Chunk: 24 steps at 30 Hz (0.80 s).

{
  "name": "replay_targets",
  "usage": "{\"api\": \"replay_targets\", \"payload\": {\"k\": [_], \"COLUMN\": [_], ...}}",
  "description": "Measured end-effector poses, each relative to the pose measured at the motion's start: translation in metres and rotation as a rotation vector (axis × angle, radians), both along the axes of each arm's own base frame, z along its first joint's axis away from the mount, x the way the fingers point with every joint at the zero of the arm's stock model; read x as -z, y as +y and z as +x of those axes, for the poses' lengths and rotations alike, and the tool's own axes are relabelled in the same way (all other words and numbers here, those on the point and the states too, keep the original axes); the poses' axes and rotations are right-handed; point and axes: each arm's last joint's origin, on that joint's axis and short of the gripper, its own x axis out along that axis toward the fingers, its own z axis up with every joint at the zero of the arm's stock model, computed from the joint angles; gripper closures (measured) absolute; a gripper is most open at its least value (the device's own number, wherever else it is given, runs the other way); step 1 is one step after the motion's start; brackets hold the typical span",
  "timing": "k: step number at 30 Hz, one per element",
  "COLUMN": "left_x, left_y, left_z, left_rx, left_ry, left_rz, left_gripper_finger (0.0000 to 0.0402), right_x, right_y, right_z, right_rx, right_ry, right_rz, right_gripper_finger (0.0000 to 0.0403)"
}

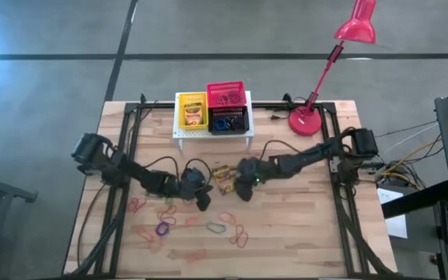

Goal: Pick & Place Office Desk Supplies
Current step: Put the crayon box into the yellow bin

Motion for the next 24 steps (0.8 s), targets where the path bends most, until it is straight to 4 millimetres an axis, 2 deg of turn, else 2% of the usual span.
{"api": "replay_targets", "payload": {"k": [4,11,17,24], "left_x": [0.002,0.013,0.018,0.017], "left_y": [0.002,0.001,0.002,0.003], "left_z": [0.001,0.006,0.018,0.02], "left_rx": [0.006,0.011,0.005,0.023], "left_ry": [0.007,0.036,0.026,0.035], "left_rz": [0.014,0.024,0.021,0.031], "left_gripper_finger": [0.0394,0.0394,0.0394,0.0394], "right_x": [0.008,0.021,0.025,0.039], "right_y": [-0.018,-0.021,-0.02,-0.018], "right_z": [-0.003,-0.002,0.004,0.015], "right_rx": [0.018,0.029,0.026,0.013], "right_ry": [-0.014,0.01,-0.013,-0.034], "right_rz": [0.098,0.162,0.199,0.208], "right_gripper_finger": [0.0253,0.0206,0.0206,0.0224]}}
